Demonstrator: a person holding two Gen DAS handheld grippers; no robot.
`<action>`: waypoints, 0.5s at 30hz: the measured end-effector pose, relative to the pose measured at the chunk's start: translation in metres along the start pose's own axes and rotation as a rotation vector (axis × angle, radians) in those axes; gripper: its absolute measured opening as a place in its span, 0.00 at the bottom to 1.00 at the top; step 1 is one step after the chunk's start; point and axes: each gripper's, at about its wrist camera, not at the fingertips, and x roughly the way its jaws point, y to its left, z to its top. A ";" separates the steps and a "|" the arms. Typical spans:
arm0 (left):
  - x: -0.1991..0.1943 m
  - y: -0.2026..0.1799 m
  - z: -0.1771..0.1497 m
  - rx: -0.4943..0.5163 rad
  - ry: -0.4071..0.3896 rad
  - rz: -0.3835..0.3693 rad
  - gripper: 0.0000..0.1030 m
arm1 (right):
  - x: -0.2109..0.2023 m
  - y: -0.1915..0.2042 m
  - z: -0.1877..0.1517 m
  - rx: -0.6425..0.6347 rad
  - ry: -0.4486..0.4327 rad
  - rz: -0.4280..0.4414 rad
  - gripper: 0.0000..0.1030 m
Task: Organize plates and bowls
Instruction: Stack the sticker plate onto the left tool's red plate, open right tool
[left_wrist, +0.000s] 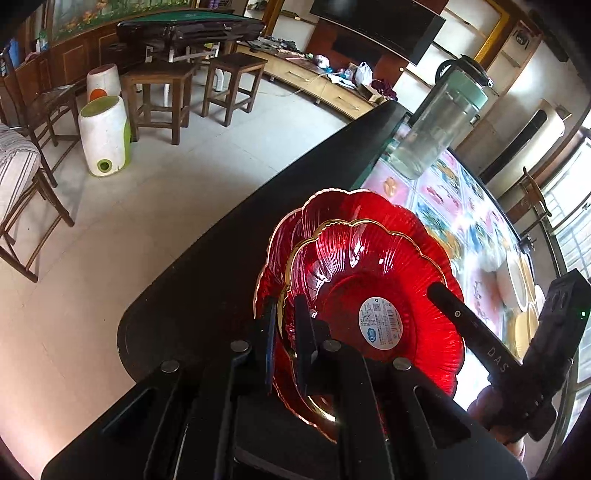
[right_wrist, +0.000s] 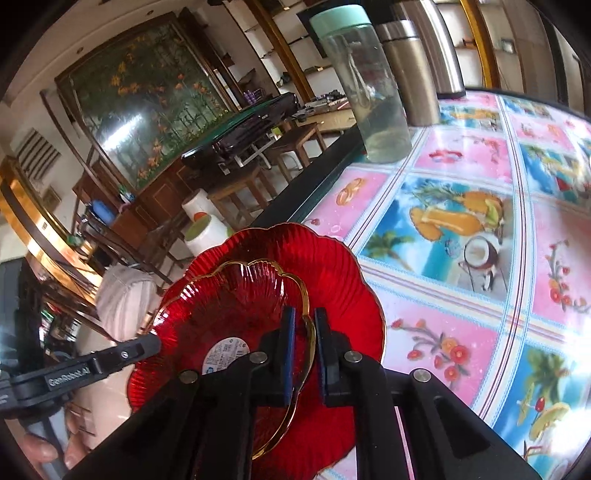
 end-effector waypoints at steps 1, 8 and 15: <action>-0.001 0.000 0.000 0.005 -0.007 0.013 0.07 | 0.002 0.001 0.000 -0.009 0.002 -0.007 0.11; 0.001 -0.009 -0.001 0.058 -0.033 0.087 0.08 | 0.005 0.017 -0.003 -0.122 -0.023 -0.110 0.17; 0.000 -0.030 -0.007 0.166 -0.092 0.221 0.09 | -0.002 0.031 -0.008 -0.205 -0.061 -0.130 0.51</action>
